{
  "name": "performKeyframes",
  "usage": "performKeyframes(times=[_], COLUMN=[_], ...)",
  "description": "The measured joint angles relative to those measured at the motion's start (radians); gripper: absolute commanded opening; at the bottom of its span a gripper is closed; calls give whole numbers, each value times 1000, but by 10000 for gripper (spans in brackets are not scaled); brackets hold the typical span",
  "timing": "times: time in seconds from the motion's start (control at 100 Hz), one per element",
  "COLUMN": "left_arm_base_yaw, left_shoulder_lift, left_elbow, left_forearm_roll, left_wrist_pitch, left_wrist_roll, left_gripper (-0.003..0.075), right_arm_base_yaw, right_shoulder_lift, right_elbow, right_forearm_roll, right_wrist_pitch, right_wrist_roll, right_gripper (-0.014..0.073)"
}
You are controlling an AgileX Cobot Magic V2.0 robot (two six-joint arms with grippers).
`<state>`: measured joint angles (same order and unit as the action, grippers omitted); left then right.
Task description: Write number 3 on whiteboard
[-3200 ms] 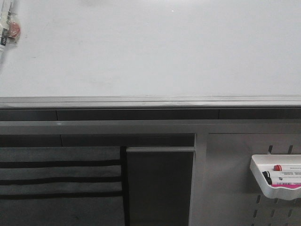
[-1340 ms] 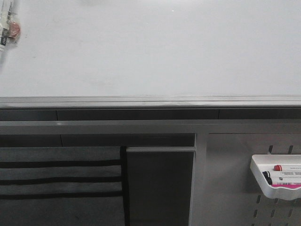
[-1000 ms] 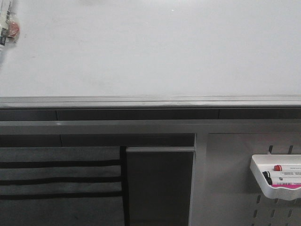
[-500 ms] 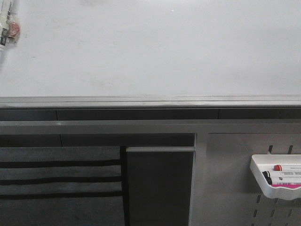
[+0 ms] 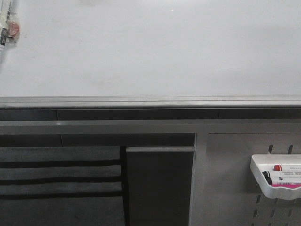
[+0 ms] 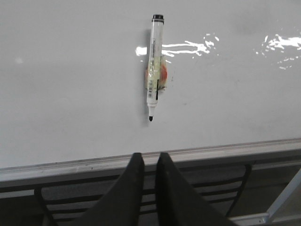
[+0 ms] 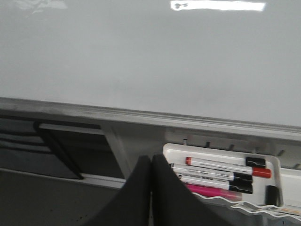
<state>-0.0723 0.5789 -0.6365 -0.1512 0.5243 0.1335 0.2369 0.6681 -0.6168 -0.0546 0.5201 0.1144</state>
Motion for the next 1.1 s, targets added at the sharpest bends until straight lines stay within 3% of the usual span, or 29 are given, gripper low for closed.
performKeyframes(times=[0.08, 0.18, 0.44, 0.93, 1.1], left_arm_base_yaw=[0, 0, 0, -66, -68], left_shoulder_lift=[50, 115, 328, 689, 778], left_elbow=[0, 0, -10, -162, -215], left_forearm_roll=[-10, -16, -38, -25, -23], left_wrist_pitch=[-13, -48, -188, -329, -351], left_wrist_roll=[18, 23, 23, 26, 26], left_gripper=[380, 479, 478, 478, 442], right_arm_base_yaw=[67, 151, 283, 287, 287], right_shoulder_lift=[22, 58, 162, 211, 211], right_elbow=[0, 0, -18, -21, -21], right_forearm_roll=[0, 4, 11, 11, 11], right_wrist_pitch=[-20, -62, -174, -210, -210], right_wrist_roll=[-2, -2, -6, -6, -3], right_gripper=[184, 302, 316, 316, 316])
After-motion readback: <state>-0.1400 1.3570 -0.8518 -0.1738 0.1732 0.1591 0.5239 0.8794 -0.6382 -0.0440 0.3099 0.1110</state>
